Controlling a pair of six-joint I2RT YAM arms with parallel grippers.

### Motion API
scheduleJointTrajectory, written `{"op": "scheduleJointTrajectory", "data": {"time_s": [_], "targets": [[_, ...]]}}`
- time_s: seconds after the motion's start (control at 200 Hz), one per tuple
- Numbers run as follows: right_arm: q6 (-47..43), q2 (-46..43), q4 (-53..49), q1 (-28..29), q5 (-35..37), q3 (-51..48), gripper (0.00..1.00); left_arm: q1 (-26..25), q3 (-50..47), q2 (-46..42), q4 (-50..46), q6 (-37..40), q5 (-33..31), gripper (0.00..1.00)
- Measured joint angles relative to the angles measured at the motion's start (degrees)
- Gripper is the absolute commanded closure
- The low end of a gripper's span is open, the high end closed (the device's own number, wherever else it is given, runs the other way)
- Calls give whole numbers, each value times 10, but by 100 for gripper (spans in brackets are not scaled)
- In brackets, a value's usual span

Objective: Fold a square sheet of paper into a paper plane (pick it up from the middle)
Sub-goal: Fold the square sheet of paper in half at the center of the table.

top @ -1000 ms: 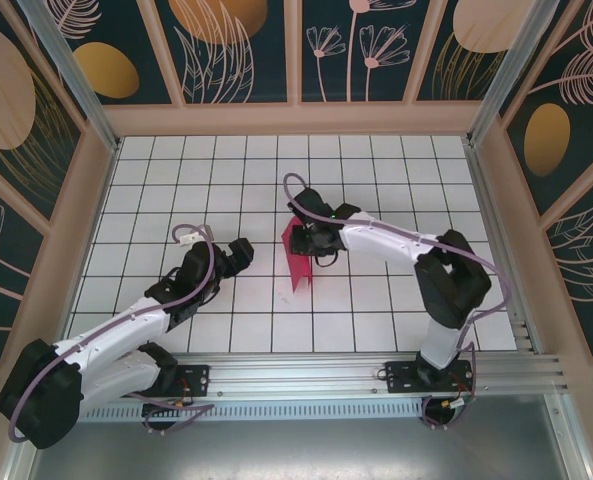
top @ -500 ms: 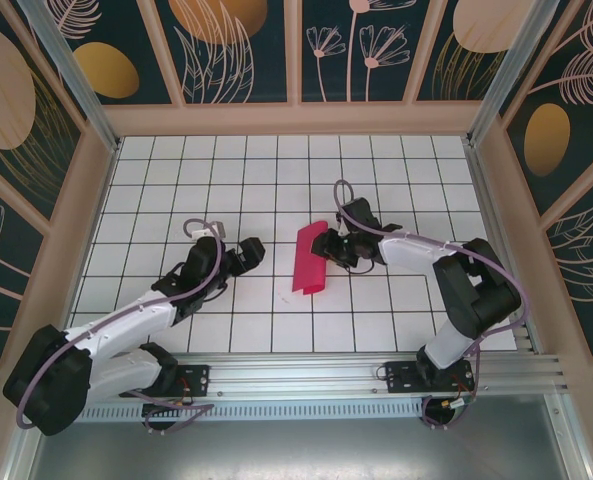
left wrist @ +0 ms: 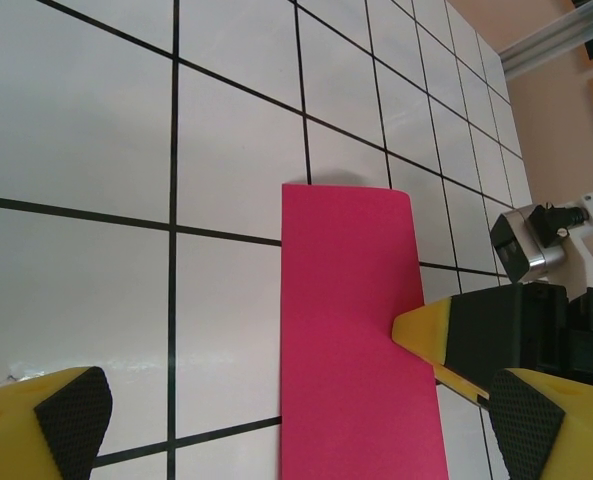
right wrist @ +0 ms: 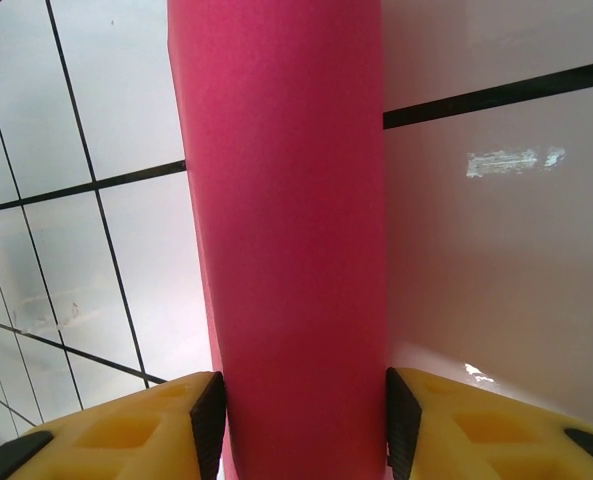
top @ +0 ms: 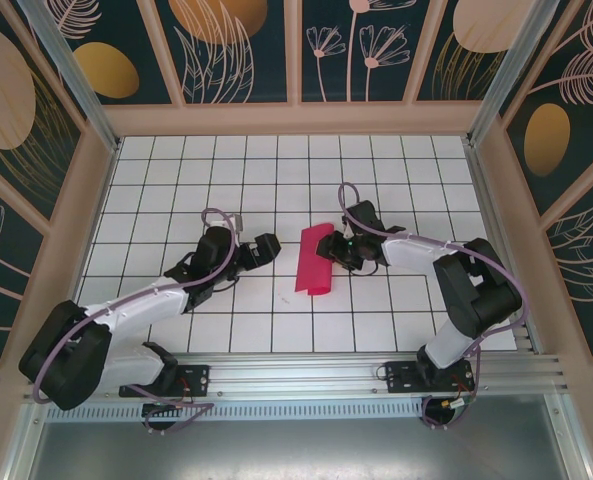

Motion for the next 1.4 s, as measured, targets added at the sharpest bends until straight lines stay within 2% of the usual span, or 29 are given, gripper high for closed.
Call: {"op": "scheduleJointTrajectory", "data": {"time_s": [0.15,0.395,0.746,1.051,1.146,1.401], "targets": [[-7,0,-1,-3,9,0,45,0,0,12,13,0,20,2],[-15,-7,-21,-3,33,0,39,0,13,67,42,-4,85,11],[-51,-39,-85,-14,90,2,41,-2,24,97,62,-11,132,25],[-86,-39,-117,-35,108,2,43,-34,58,152,87,-28,146,43],[-89,-39,-116,-38,108,2,44,-44,64,174,102,-40,148,46],[-90,-32,-114,-38,99,2,46,-52,74,188,113,-60,140,46]]}}
